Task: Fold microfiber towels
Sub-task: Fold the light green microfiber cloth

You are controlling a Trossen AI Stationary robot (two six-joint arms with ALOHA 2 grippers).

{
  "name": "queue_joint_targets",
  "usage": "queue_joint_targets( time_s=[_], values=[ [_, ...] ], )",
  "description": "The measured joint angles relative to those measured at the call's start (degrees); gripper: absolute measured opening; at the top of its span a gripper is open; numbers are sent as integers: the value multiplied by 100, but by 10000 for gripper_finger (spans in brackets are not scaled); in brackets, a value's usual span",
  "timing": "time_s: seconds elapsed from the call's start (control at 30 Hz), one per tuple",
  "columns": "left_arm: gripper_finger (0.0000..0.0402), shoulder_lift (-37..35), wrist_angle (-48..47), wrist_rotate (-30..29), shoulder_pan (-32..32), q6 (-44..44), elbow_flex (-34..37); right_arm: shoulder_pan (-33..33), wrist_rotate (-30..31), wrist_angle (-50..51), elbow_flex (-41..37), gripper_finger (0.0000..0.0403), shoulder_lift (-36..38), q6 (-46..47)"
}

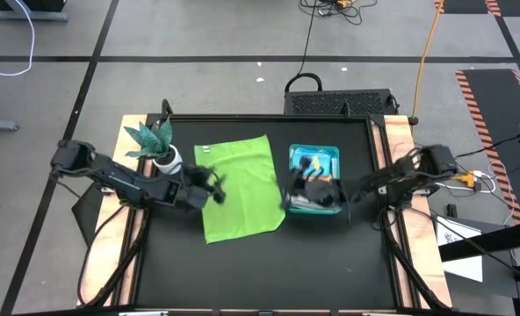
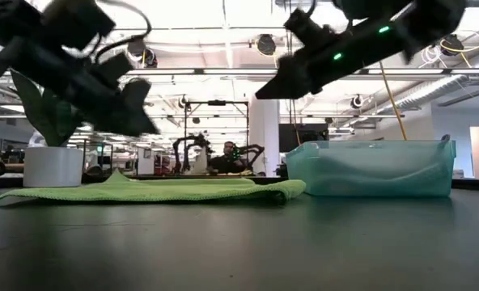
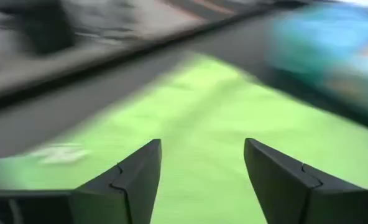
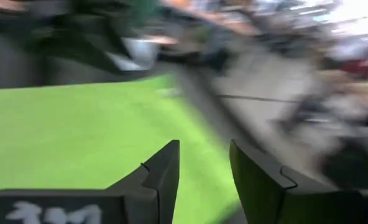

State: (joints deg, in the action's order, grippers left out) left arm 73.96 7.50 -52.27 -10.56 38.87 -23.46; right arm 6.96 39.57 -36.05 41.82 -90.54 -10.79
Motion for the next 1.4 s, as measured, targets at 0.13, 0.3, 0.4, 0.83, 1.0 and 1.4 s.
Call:
queue_joint_targets(
  time_s=[0.13, 0.3, 0.4, 0.83, 1.0, 1.4],
  values=[
    [201, 534, 1877, 1341, -571, -671, -10, 724, -986, 740, -6, 126, 44, 1076],
    [155, 1745, 3455, 2209, -1120, -800, -87, 1564, -1733, 1064, -5, 113, 44, 1972],
    [129, 2429, 3229, 2255, -1272, -420, -356, 1998, -1720, 1117, -5, 106, 42, 2001],
    [45, 1504, -1946, 2490, -2427, 1602, -1276, 2518, -1710, 1137, -2, 102, -89, 2133],
    [16, 970, -2049, 1409, -2784, 1705, -1306, 2518, -1716, 732, 251, 102, -786, 1660],
    [9, 2257, 876, 1469, -1957, -448, -1310, 2025, -1250, 3058, 2238, 118, -2151, -846]
  ],
)
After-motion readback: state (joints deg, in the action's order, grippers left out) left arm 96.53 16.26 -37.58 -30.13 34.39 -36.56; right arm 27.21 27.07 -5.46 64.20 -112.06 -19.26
